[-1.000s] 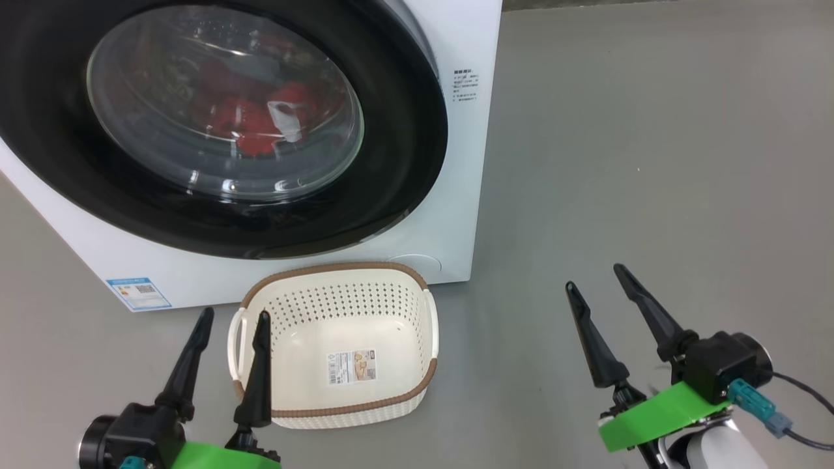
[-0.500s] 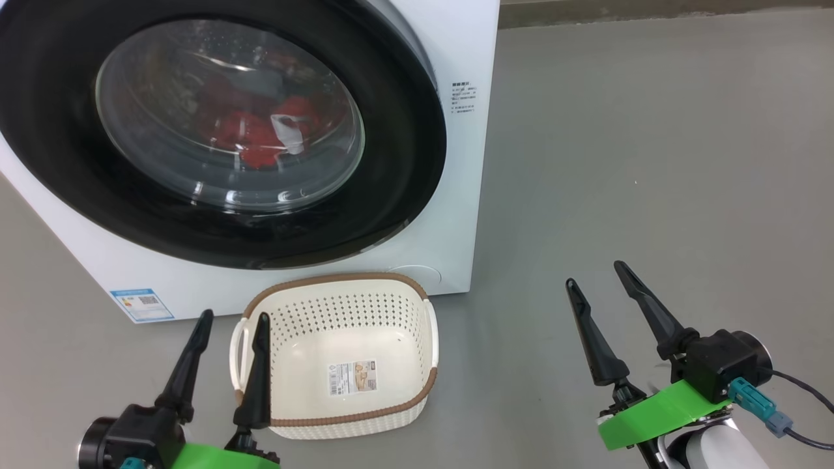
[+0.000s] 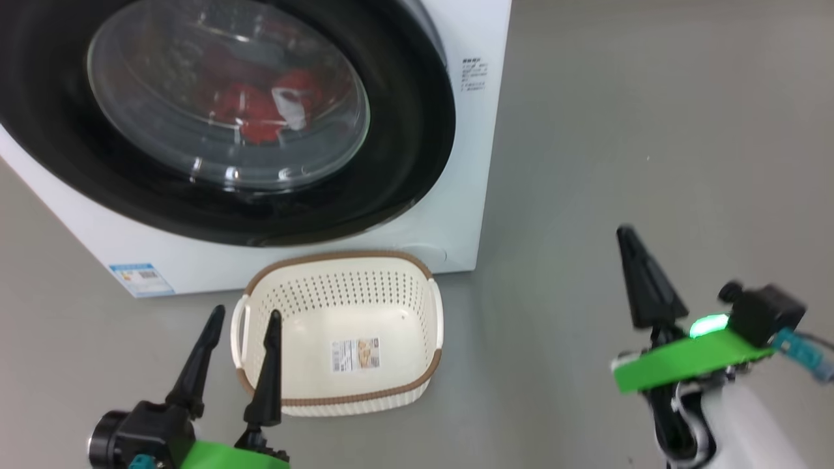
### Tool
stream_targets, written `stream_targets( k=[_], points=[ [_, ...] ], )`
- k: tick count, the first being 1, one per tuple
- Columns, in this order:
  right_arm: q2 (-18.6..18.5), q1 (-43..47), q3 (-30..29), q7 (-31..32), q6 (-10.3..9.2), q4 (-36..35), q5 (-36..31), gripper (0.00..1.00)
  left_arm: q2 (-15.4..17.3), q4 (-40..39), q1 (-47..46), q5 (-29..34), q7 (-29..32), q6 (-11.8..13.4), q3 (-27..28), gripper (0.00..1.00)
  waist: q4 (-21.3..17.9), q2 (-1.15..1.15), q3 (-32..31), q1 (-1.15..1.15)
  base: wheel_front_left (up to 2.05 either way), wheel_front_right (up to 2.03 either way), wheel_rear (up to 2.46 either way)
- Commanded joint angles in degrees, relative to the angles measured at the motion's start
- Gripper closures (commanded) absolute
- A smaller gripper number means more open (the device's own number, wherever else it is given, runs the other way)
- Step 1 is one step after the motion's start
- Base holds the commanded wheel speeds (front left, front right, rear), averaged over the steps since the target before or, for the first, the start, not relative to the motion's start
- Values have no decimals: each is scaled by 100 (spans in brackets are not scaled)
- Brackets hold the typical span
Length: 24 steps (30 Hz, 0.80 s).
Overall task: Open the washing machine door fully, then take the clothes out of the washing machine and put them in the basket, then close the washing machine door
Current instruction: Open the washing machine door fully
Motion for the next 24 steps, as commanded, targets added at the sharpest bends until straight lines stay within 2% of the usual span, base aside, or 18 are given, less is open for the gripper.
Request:
stream_targets(
  k=[1,6,12,18,24],
  points=[
    [18,-390,106,-37,-4,-36,359,100,76,-183,-294,-26,-70,47,117,0,97,0,204,0,0,0,0],
    [19,-781,261,-37,-4,221,1021,100,76,-201,-413,-19,-70,62,56,0,171,0,417,0,0,0,0],
    [-220,-1443,645,16,-4,590,2558,100,76,-241,-594,-6,-70,93,-59,0,278,0,770,0,0,0,0],
    [-618,-2089,788,611,-4,559,4114,100,76,-302,-795,-13,-70,152,-200,0,371,0,1178,0,0,0,0],
    [-923,-2643,828,1438,-4,656,5114,100,76,-328,-966,-68,-70,214,-325,0,428,0,1490,0,0,0,0]
  ],
)
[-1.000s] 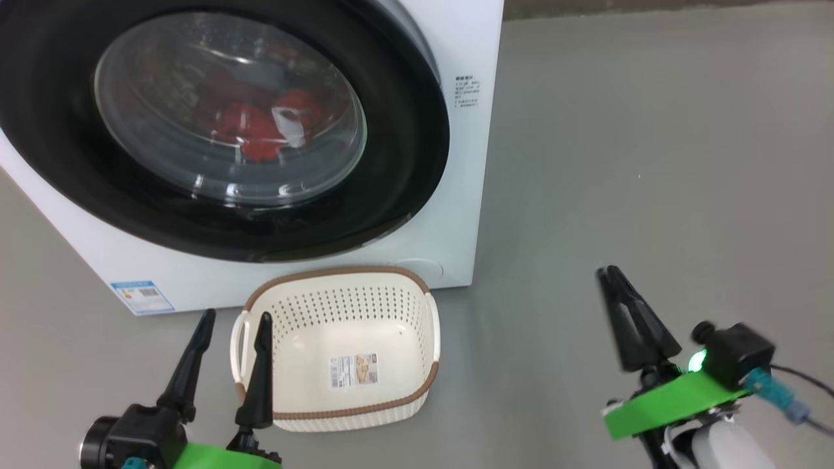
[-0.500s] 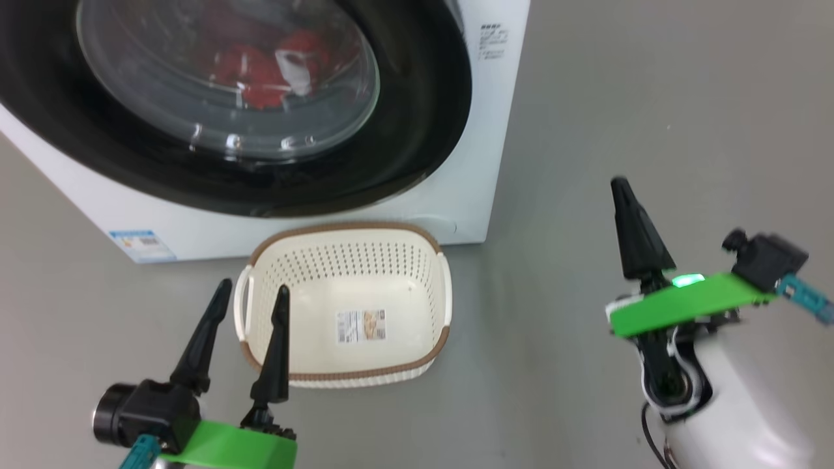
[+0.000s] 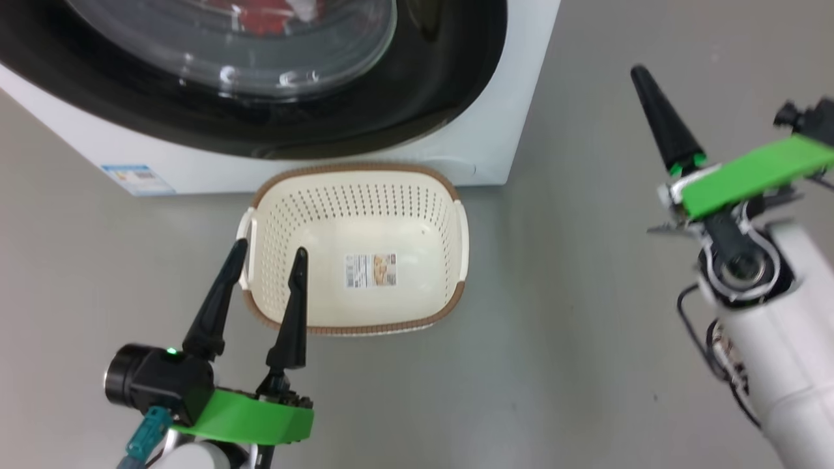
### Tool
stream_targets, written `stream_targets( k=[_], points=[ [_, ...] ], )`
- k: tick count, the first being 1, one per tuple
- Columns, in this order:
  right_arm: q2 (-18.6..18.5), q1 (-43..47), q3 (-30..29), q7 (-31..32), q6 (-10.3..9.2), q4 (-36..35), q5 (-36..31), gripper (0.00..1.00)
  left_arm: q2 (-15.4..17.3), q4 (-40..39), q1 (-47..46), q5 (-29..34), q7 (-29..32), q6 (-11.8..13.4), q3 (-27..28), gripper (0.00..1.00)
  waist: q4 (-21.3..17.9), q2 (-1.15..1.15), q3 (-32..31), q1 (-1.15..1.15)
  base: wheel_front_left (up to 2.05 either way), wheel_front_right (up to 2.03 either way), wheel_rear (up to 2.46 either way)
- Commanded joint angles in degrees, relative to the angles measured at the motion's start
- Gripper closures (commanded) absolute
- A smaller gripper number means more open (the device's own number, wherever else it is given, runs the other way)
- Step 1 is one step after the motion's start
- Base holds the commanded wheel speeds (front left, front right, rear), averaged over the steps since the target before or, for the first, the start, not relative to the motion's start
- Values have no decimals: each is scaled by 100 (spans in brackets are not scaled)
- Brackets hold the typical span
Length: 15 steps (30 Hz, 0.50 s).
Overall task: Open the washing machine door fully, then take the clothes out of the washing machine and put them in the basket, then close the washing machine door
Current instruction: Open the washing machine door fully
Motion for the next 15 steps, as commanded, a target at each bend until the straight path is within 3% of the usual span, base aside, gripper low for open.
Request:
stream_targets(
  k=[1,9,15],
  points=[
    [-15,-222,69,187,-4,-111,211,100,66,-163,-170,-10,-69,47,133,0,71,0,222,0,0,0,0],
    [-166,-1066,40,1409,-4,-120,1058,100,66,-210,-429,21,-69,103,5,0,115,0,674,0,0,0,0],
    [-254,-1699,-117,1701,-4,70,1163,100,66,-232,-642,9,-69,141,-105,0,196,0,981,0,0,0,0]
  ],
)
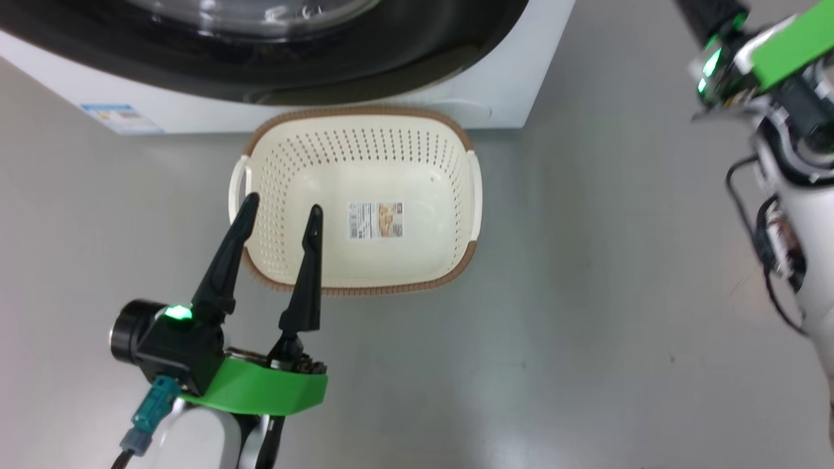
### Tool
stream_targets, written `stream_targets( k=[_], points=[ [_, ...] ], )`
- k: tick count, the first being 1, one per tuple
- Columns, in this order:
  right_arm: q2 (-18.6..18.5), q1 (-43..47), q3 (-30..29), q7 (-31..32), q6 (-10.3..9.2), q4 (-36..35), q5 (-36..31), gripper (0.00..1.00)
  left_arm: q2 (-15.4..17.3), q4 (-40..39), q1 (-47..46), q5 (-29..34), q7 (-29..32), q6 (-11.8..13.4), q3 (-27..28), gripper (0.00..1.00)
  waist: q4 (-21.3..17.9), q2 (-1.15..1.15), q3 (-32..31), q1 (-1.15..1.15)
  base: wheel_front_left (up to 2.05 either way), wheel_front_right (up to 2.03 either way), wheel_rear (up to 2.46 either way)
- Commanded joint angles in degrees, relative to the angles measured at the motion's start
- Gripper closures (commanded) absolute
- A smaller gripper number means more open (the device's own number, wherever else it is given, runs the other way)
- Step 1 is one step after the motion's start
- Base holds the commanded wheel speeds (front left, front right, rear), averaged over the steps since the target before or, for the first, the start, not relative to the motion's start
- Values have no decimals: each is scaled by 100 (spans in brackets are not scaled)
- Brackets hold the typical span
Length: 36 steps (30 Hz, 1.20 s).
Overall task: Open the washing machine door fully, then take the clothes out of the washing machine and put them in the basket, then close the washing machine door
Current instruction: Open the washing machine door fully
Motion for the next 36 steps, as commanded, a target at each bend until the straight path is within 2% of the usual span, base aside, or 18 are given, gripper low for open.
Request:
stream_targets(
  k=[1,16,28,36],
  points=[
    [9,-189,-13,90,-3,-81,92,100,70,-160,-105,3,-68,47,123,0,77,0,209,0,0,0,0],
    [344,-1203,-322,1039,-3,440,569,100,70,-140,-393,-20,-68,97,-39,0,145,0,699,0,0,0,0],
    [420,-1644,-432,1599,-3,756,418,100,70,-98,-482,-84,-68,135,-185,0,294,0,854,0,0,0,0],
    [473,-1819,-440,1721,-3,896,218,100,70,-83,-524,-110,-68,134,-270,0,397,0,941,0,0,0,0]
  ],
)
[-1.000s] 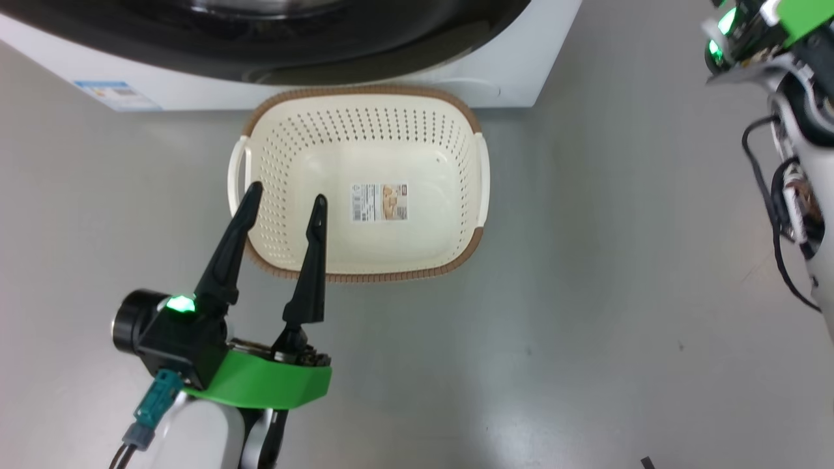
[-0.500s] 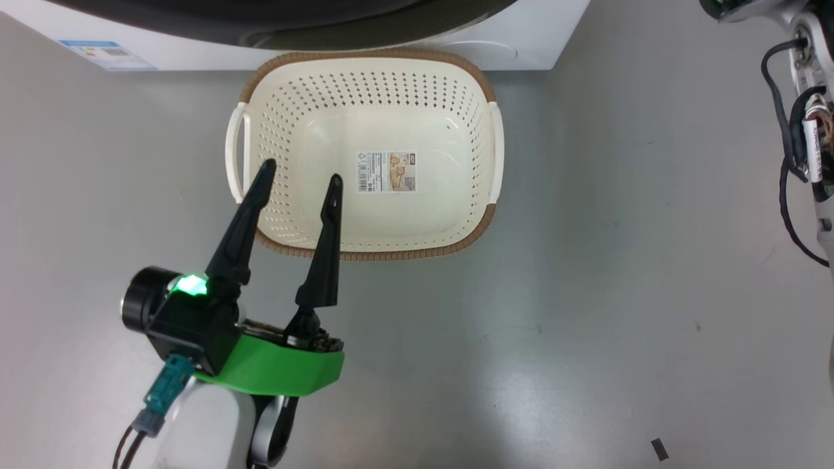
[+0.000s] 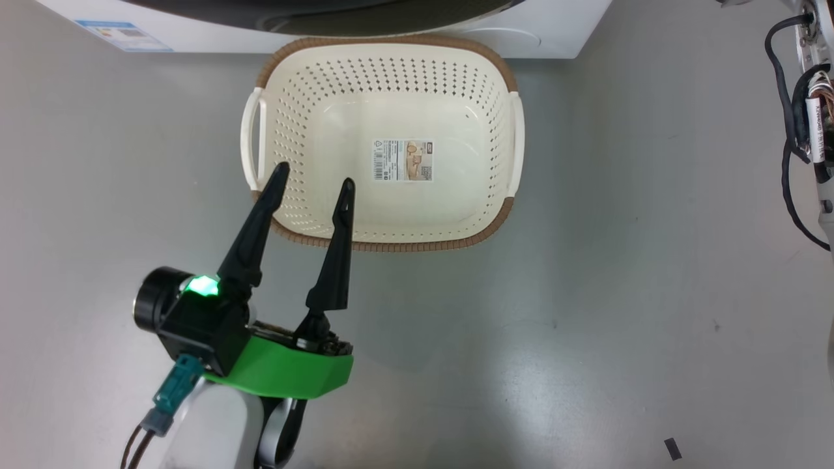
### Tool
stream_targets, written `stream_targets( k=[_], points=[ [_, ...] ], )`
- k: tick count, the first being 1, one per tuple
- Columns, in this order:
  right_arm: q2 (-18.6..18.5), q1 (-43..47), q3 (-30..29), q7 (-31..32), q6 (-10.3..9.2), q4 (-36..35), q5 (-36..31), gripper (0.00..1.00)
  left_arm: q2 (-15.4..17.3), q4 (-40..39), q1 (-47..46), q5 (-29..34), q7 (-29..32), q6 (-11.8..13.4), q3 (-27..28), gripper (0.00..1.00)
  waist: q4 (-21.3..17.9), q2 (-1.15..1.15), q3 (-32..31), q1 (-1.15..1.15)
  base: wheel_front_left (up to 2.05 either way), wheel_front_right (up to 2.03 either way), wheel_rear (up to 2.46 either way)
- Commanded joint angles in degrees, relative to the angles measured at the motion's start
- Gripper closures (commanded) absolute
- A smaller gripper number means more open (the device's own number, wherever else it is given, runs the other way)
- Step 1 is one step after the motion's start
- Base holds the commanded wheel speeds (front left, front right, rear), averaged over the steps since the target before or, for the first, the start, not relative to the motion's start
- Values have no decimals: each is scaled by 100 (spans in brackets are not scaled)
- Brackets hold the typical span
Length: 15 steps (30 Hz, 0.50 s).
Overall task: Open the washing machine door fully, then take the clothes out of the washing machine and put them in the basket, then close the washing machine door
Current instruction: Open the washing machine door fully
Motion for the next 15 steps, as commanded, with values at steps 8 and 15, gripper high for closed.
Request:
stream_targets(
  k=[8,15],
  points=[
    [131,-238,19,292,-2,-48,-155,100,87,-117,-58,-13,-28,57,125,0,99,0,106,0,0,0,0],
    [172,-178,2,692,-2,-198,-75,100,87,-88,-80,6,-28,61,160,0,41,0,116,0,0,0,0]
  ],
)
